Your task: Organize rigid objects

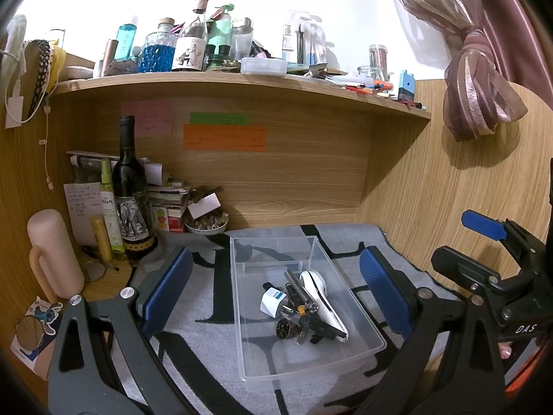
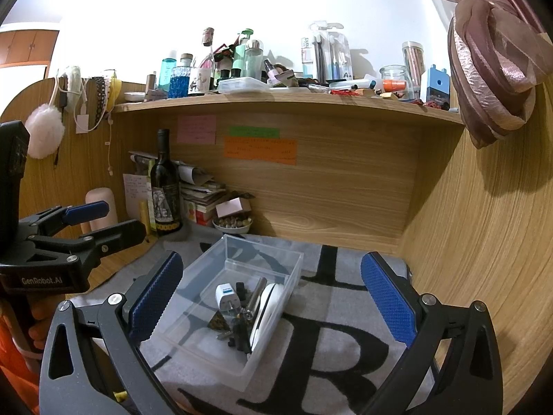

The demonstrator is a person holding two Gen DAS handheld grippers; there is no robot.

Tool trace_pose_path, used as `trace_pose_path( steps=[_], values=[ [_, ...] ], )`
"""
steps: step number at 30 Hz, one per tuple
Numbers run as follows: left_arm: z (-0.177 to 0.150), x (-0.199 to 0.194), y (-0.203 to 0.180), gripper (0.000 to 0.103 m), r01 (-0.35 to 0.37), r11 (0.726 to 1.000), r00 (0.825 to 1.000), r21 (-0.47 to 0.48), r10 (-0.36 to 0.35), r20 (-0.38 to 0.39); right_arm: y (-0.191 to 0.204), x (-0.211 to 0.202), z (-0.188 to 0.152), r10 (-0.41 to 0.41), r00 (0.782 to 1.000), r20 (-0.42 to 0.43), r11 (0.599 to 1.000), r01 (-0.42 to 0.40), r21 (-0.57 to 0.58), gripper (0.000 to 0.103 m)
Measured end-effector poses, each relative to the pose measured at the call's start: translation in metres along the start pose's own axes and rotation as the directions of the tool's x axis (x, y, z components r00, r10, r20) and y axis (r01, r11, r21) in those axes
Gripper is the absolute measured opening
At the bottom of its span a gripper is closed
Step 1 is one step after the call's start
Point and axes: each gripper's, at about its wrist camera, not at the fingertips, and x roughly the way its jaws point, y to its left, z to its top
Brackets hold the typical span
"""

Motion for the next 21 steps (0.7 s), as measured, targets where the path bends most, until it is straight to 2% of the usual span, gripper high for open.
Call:
trace_pose_path(
  steps=[21],
  values=[
    [0.0007,0.0002,-0.0004,0.101,0.0,1.0,1.0,-0.001,0.0,0.008,0.0018,-0.0003,0.0024,-0.013,1.0,0.017,1.0,0.013,-0.007,0.103]
  ],
)
